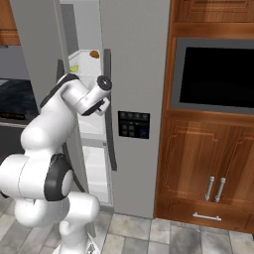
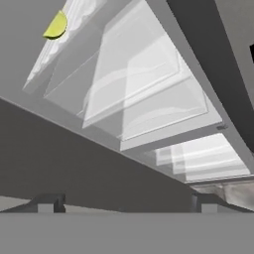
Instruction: Take the lemon wedge from the fridge and place it on the plate with fish on the dining counter.
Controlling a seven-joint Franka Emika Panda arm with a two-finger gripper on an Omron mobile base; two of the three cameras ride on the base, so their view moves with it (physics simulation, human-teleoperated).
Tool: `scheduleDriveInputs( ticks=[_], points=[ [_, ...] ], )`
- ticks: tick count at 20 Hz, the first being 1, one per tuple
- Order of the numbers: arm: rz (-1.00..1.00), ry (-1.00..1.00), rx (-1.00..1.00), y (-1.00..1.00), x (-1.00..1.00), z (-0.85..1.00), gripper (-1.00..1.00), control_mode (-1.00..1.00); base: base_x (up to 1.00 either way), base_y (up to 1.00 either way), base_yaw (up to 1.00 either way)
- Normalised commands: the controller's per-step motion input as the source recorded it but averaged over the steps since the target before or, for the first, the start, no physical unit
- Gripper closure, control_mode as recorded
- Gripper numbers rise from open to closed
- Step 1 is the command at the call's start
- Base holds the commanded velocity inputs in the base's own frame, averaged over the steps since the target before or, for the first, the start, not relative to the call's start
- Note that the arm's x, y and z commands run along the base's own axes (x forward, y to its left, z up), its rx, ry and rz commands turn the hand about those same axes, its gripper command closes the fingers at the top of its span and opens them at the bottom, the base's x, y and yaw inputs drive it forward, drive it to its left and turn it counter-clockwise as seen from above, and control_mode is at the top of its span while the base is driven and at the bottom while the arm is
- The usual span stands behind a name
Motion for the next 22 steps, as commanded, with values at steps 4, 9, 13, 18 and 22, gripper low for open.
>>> scheduleDriveInputs(
  ticks=[4, 9, 13, 18, 22],
  points=[
    [-0.07, -0.04, -0.04, 0.55, 0.02, 0.01, -1.0, -1.0, 0.0, 0.0, 0.0],
    [-0.04, -0.1, -0.07, 0.82, 0.0, 0.01, -1.0, -1.0, 0.0, 0.0, 0.0],
    [0.0, -0.12, -0.08, 0.98, -0.11, 0.04, -1.0, -1.0, 0.0, 0.0, 0.0],
    [0.08, -0.05, -0.03, 1.0, -0.15, 0.12, -1.0, -1.0, 0.0, 0.0, 0.0],
    [0.22, 0.0, 0.0, 1.0, -0.07, 0.23, -1.0, -1.0, 0.0, 0.0, 0.0]
  ],
)
